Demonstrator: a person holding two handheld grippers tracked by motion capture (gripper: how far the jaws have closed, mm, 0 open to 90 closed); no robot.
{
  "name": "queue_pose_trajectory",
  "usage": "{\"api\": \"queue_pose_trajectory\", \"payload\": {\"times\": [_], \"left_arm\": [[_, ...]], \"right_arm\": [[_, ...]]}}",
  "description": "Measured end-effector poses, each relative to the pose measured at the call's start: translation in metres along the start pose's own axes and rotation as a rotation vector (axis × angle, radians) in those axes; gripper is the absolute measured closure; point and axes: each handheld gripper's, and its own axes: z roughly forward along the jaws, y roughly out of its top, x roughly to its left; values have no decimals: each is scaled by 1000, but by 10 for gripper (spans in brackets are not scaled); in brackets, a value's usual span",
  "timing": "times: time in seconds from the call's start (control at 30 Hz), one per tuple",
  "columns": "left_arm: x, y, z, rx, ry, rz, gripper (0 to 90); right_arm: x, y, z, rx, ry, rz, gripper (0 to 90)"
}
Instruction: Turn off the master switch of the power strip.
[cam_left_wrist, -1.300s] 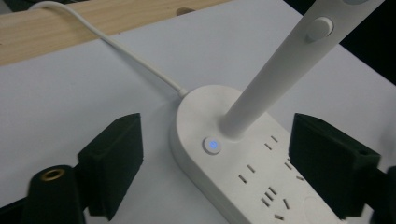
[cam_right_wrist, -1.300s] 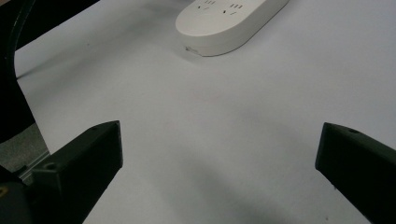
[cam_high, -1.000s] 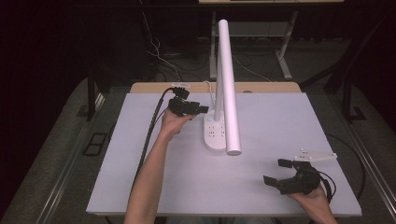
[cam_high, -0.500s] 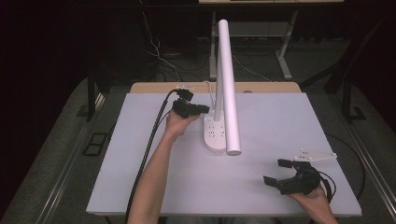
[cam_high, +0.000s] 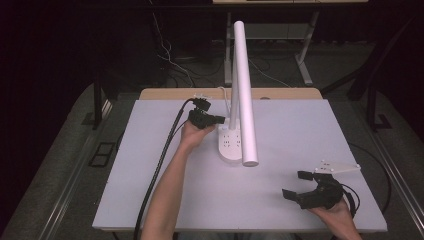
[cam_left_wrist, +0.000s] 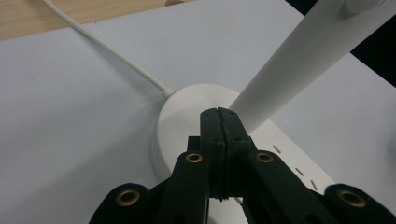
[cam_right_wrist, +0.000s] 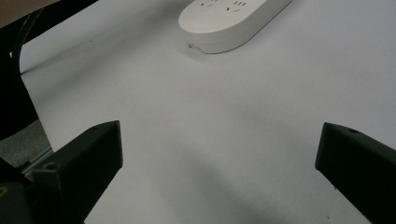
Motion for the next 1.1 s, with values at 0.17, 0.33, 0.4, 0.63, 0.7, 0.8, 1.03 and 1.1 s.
{"api": "queue_pose_trajectory", "payload": {"times": [0.17,0.33,0.4,0.63,0.7,0.8,1.03,1.1], "left_arm": [[0,-2,5,16,2,1,900],[-1,-5,11,23,7,-7,900],[-2,-6,13,25,11,-16,900],[-1,-9,18,37,34,-16,900],[-2,-8,19,39,54,-28,900],[-1,-9,20,47,49,-32,900],[-2,-10,20,40,56,-41,900],[-2,-10,20,43,56,-49,900]], "right_arm": [[0,0,0,1,0,2,0],[0,0,0,2,0,2,0],[0,0,0,2,0,1,0],[0,0,0,2,-2,-5,0],[-1,-1,-1,-1,-3,-9,0],[0,-1,-1,2,-1,-6,0],[0,0,-2,0,-3,-9,0],[0,0,-2,0,-3,-11,0]]}}
